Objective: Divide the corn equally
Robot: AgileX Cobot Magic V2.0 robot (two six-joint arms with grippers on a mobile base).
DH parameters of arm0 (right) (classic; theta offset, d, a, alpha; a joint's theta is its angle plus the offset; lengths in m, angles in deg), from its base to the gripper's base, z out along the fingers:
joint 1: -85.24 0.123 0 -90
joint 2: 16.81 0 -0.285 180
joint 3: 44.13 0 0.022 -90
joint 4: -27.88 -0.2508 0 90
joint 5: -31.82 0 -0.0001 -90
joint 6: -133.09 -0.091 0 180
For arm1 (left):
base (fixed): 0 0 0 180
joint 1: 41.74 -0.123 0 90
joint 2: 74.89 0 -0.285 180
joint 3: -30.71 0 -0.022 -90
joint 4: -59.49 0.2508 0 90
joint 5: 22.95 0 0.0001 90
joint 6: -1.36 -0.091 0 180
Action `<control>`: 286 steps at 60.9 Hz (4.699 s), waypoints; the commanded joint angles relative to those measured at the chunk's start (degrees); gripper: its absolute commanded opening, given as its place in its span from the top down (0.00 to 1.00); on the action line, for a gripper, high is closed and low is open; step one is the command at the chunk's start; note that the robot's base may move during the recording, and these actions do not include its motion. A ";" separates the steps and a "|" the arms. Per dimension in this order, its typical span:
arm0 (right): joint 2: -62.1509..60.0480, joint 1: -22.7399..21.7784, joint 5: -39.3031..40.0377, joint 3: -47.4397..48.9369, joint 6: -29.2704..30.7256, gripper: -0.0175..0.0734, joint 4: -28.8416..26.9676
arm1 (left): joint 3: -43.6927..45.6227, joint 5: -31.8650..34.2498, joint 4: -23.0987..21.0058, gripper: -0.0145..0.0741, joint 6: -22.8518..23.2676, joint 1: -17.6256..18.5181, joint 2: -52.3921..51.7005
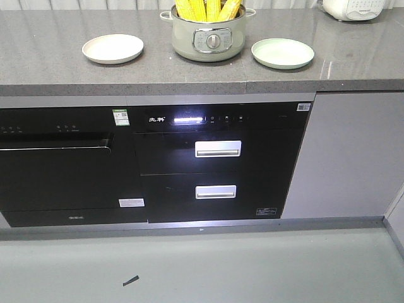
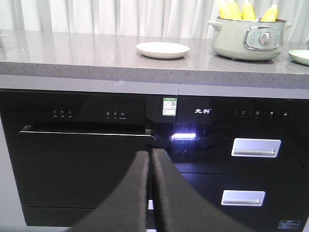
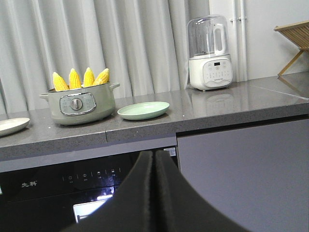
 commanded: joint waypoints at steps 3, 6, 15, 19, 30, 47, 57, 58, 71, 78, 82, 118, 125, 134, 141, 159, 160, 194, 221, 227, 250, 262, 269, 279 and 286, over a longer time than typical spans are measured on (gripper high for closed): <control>-0.32 -0.32 4.38 -1.03 0.07 0.81 0.30 | 1.66 4.04 -0.52 0.84 0.09 0.19 -0.26; -0.32 -0.32 4.38 -1.03 0.07 0.81 0.30 | 1.66 4.04 -0.52 0.84 0.09 0.19 -0.26; -0.32 -0.32 4.38 -1.03 0.07 0.81 0.30 | 1.66 4.04 -0.52 0.84 0.09 0.19 -0.26; -0.32 -0.32 4.38 -1.03 0.07 0.81 0.30 | 1.66 4.04 -0.52 0.84 0.09 0.19 -0.26; -0.32 -0.32 4.38 -1.03 0.07 0.81 0.30 | 1.66 4.04 -0.52 0.84 0.09 0.19 -0.26; -0.32 -0.32 4.38 -1.03 0.07 0.81 0.30 | 1.66 4.04 -0.52 0.84 0.09 0.19 -0.26; -0.32 -0.32 4.38 -1.03 0.07 0.81 0.30 | 1.66 4.04 -0.52 0.84 0.09 0.19 -0.26; -0.32 -0.32 4.38 -1.03 0.07 0.81 0.30 | 1.66 4.04 -0.52 0.84 0.09 0.19 -0.26; -0.32 -0.32 4.38 -1.03 0.07 0.81 0.30 | 1.66 4.04 -0.52 0.84 0.09 0.19 -0.26; -0.32 -0.32 4.38 -1.03 0.07 0.81 0.30 | 1.66 4.04 -0.52 0.84 0.09 0.19 -0.26; -0.32 -0.32 4.38 -1.03 0.07 0.81 0.30 | 1.66 4.04 -0.52 0.84 0.09 0.19 -0.26; -0.32 -0.32 4.38 -1.03 0.07 0.81 0.30 | 1.66 4.04 -0.52 0.84 0.09 0.19 -0.26; -0.32 -0.32 4.38 -1.03 0.07 0.81 0.30 | 1.66 4.04 -0.52 0.84 0.09 0.19 -0.26; -0.32 -0.32 4.38 -1.03 0.07 0.81 0.30 | 1.66 4.04 -0.52 0.84 0.09 0.19 -0.26; -0.32 -0.32 4.38 -1.03 0.07 0.81 0.30 | 1.66 4.04 -0.52 0.84 0.09 0.19 -0.26; -0.32 -0.32 4.38 -1.03 0.07 0.81 0.30 | 1.66 4.04 -0.52 0.84 0.09 0.19 -0.26; -0.32 -0.32 4.38 -1.03 0.07 0.81 0.30 | 1.66 4.04 -0.52 0.84 0.09 0.19 -0.26; -0.32 -0.32 4.38 -1.03 0.07 0.81 0.30 | 1.66 4.04 -0.52 0.84 0.09 0.19 -0.26; -0.32 -0.32 4.38 -1.03 0.07 0.81 0.30 | 1.66 4.04 -0.52 0.84 0.09 0.19 -0.26; -0.32 -0.32 4.38 -1.03 0.07 0.81 0.30 | 1.66 4.04 -0.52 0.84 0.09 0.19 -0.26; -0.32 -0.32 4.38 -1.03 0.07 0.81 0.30 | 1.66 4.04 -0.52 0.84 0.09 0.19 -0.26; -0.32 -0.32 4.38 -1.03 0.07 0.81 0.30 | 1.66 4.04 -0.52 0.84 0.09 0.19 -0.26; -0.32 -0.32 4.38 -1.03 0.07 0.81 0.30 | 1.66 4.04 -0.52 0.84 0.09 0.19 -0.26; -0.32 -0.32 4.38 -1.03 0.07 0.81 0.30 | 1.66 4.04 -0.52 0.84 0.09 0.19 -0.26; -0.32 -0.32 4.38 -1.03 0.07 0.81 0.30 | 1.66 4.04 -0.52 0.84 0.09 0.19 -0.26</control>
